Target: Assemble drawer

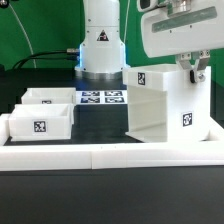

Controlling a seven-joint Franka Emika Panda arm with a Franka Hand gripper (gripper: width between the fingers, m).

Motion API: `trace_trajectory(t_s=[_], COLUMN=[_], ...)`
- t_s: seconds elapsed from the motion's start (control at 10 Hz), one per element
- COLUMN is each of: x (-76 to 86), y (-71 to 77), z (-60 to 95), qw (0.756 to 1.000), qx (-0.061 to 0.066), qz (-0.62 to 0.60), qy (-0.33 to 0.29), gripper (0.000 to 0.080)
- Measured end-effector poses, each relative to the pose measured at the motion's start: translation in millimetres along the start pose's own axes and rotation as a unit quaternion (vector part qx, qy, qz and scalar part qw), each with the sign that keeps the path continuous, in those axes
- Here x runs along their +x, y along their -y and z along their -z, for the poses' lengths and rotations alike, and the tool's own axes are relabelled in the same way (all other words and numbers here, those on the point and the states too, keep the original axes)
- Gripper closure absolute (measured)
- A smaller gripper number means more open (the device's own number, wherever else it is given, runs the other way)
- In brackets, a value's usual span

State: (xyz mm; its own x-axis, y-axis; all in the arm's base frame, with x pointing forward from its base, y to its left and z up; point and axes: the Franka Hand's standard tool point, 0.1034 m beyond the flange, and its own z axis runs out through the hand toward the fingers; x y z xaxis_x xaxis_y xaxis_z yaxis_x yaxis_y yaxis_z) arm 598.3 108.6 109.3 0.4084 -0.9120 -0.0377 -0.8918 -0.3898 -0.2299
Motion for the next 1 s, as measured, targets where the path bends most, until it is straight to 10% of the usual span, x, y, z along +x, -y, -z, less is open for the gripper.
trace_trajectory(t_s=[0.5, 1.0], x=[1.0, 1.6], y=[-6.4, 4.2], z=[-6.7, -9.5], qw=[0.962, 0.971], qx=[0.0, -0.001], qz=[-0.273, -0.239], qy=[0.019, 0.022], gripper=[0.0758, 0.0757])
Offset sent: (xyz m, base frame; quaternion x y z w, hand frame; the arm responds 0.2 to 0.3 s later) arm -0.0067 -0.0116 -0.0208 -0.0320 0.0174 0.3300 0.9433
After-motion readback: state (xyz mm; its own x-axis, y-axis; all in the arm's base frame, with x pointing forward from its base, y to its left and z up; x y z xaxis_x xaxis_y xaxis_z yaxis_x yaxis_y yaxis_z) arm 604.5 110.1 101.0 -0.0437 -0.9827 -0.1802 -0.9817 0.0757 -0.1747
